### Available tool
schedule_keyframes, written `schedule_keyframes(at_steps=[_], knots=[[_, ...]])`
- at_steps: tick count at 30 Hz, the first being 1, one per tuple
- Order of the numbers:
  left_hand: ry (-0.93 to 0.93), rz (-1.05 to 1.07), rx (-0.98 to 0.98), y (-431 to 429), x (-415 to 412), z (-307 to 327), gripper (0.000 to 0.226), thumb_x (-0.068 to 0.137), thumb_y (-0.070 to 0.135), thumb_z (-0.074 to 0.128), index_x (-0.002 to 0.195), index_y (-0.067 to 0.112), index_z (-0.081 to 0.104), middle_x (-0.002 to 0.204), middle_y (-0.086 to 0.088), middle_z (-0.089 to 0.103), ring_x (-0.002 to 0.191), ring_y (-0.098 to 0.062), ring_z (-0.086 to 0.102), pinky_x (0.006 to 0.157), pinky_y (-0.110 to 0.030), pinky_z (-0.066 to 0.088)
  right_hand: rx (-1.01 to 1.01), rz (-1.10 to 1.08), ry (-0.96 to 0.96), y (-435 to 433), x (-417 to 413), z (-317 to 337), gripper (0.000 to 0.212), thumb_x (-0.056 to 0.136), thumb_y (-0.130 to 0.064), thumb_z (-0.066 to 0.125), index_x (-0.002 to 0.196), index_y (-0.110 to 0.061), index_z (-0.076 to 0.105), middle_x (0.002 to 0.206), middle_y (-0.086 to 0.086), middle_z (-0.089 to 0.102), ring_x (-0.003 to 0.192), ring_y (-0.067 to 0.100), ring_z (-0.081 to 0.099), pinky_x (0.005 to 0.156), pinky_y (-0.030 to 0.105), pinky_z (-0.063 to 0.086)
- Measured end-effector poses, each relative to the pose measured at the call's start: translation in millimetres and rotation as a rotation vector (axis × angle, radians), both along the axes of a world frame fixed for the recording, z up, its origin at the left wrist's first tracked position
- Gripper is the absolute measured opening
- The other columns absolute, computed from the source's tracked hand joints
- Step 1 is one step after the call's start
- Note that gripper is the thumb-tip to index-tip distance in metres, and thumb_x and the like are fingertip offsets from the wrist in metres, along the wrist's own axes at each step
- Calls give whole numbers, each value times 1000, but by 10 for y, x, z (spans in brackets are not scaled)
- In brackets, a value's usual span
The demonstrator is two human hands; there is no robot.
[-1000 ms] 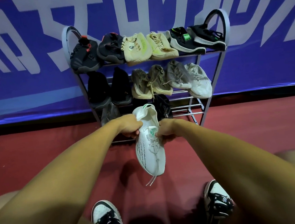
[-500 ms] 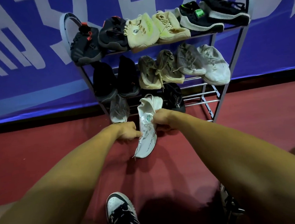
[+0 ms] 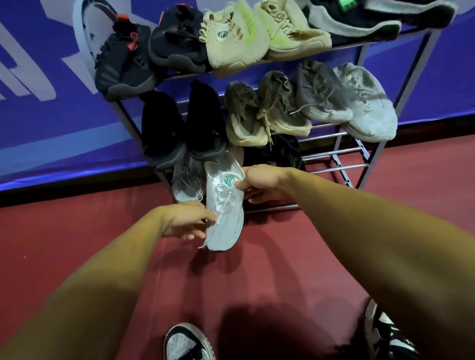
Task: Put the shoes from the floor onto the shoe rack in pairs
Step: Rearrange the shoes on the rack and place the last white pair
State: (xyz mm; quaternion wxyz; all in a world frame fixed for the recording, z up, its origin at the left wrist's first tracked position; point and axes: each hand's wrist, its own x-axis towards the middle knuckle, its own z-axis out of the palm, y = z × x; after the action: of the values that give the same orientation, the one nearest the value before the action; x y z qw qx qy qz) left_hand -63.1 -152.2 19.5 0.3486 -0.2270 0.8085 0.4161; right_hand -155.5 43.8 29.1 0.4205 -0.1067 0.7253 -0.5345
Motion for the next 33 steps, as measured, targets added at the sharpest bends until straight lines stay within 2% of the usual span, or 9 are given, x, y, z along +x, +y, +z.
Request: schedule_keyframes(at_steps=[7,10,14,18,21,23,26,30,33], knots=[[169,205,100,-34,-101,-96,13,97,3,50,89,13,49,53,-3,48,40,-7,40,35,-17,29,-138,-213,15,-135,-197,-161,18,97,-12,56,113,-12,64,97,3,65,78,12,59,74,26,51],[305,306,-13,-74,-225,-178,16,90,-4,49,93,12,52,52,-5,50,33,-6,39,32,-15,30,-201,-202,-32,-167,-254,-187,29,93,0,55,115,-16,66,105,6,70,94,15,63,88,30,52],[433,397,-23,-89,-376,-228,22,85,-6,51,96,12,57,61,-6,55,37,-9,42,35,-16,35,-268,-345,-59,-228,-265,-333,41,80,18,50,118,7,61,104,17,65,98,25,65,92,35,55],[522,474,-104,-32,-556,-278,6,88,8,61,92,10,56,77,-9,61,52,-15,52,49,-23,46,30,-353,66,-269,-215,-438,9,86,3,60,92,-1,66,74,11,59,57,20,55,62,33,53],[477,424,-114,-31,-615,-341,23,83,9,64,105,5,63,77,-10,64,53,-18,54,51,-24,46,178,-248,83,-305,-147,-498,10,88,-3,57,91,-7,66,71,14,64,49,22,55,48,28,48],[414,383,-104,2,-607,-347,26,82,8,66,108,7,62,71,-8,61,49,-17,50,46,-22,43,249,-174,150,-335,-124,-546,15,83,-7,60,98,-8,64,77,16,69,57,28,64,51,31,51],[383,322,-173,12,-594,-377,38,73,18,67,110,10,60,70,-9,66,50,-21,54,53,-27,46,316,-90,241,-349,-109,-578,32,76,-15,66,106,-4,62,101,23,70,91,40,69,74,43,56],[337,263,-186,95,-531,-318,36,81,12,58,116,15,54,76,-10,67,49,-17,57,41,-23,42,311,-56,259,-282,-15,-493,26,80,-13,58,103,-2,65,99,23,72,81,32,68,68,39,54],[340,210,-174,252,-496,-260,42,85,7,55,123,25,50,78,-8,61,52,-16,56,44,-24,42,344,-53,262,-227,35,-453,25,83,-8,53,101,2,66,91,23,73,82,33,73,68,44,59]])
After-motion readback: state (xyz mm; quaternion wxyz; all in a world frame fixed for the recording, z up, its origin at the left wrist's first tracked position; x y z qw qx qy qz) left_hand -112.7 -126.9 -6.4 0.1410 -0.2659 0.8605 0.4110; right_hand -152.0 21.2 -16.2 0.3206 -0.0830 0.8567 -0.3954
